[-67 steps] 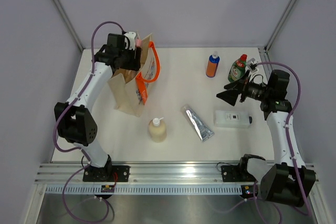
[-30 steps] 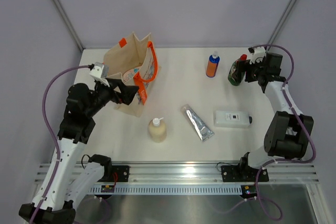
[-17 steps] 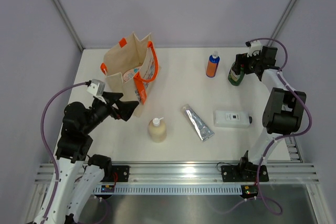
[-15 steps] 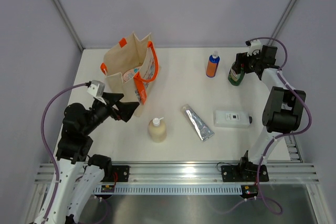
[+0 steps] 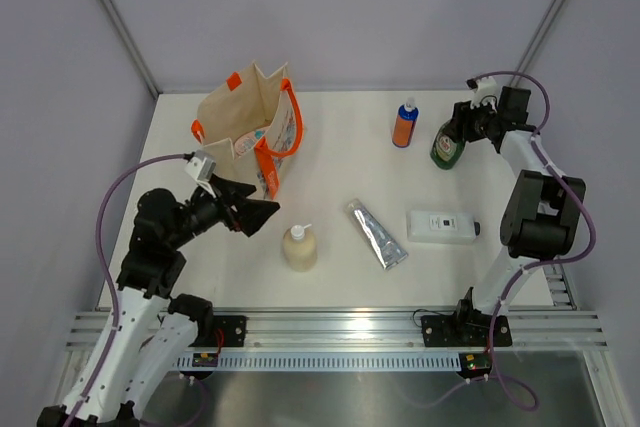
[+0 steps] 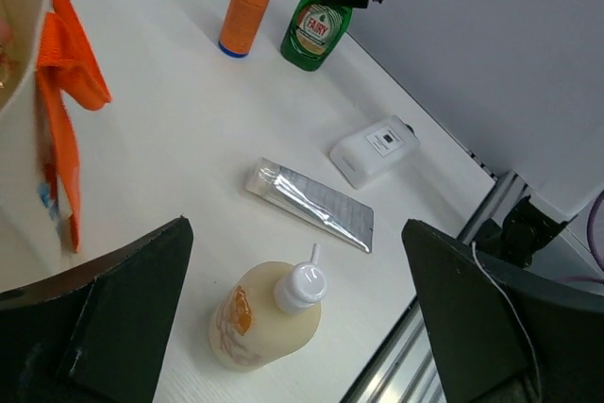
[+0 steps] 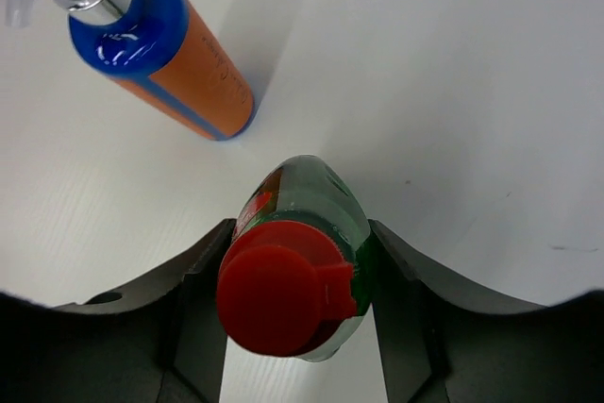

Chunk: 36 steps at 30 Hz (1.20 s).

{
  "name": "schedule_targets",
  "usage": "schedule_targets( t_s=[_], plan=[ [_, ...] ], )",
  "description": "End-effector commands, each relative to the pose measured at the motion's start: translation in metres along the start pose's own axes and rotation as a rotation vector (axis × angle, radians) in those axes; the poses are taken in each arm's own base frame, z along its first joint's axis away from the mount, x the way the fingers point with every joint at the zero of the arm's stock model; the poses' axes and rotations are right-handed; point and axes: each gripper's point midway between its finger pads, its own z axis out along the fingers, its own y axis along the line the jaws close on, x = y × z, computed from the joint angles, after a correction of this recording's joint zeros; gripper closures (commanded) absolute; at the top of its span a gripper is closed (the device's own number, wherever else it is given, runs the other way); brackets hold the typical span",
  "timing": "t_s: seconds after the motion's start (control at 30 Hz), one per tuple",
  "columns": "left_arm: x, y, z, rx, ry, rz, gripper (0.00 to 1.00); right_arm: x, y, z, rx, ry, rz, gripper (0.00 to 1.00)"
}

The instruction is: Place the personal care products into the canvas bag

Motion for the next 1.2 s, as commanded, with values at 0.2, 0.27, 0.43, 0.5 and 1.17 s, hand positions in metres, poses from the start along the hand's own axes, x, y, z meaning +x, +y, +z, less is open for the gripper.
schedule_targets(
  t_s=[0.2,0.27,0.43,0.5,1.17],
  plan=[
    [0.0,-0.075,0.042,0.295,0.073,0.16,0.01,-0.092,0.12,-0.14,-0.311,-0.228,-0.039,1.0],
    [0.005,-0.085,0.058,0.357,0.096,0.178,0.01,-0.087,0.148,-0.159,-0.419,-0.225,-0.023,1.0],
    [0.014,-0.107,0.097,0.509,0.12,0.232,0.01,-0.073,0.23,-0.22,-0.681,-0.237,-0.048,1.0],
    [0.017,-0.117,0.12,0.575,0.145,0.231,0.01,-0.068,0.259,-0.236,-0.749,-0.234,-0.071,1.0],
    [0.084,-0.17,0.188,0.78,0.33,0.098,0.16,-0.082,0.324,-0.251,-0.991,-0.247,-0.066,1.0]
  ],
)
